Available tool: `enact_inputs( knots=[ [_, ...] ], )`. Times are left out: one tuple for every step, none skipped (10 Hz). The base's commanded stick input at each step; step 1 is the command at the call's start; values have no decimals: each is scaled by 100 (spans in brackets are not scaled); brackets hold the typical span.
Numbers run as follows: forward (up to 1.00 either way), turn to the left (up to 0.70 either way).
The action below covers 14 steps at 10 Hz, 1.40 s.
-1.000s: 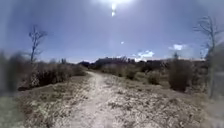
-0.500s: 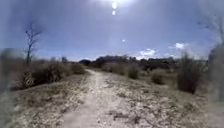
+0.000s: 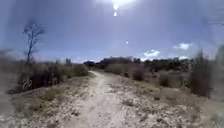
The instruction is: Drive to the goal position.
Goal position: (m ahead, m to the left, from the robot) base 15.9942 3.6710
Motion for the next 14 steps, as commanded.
enact_inputs(
  knots=[
    [70, 0],
    [70, 0],
    [70, 0],
    [70, 0],
    [70, 0],
    [70, 0],
    [70, 0],
    [70, 0],
    [70, 0],
    [70, 0],
    [70, 0],
    [70, 0],
    [70, 0],
    [70, 0]
  ],
)
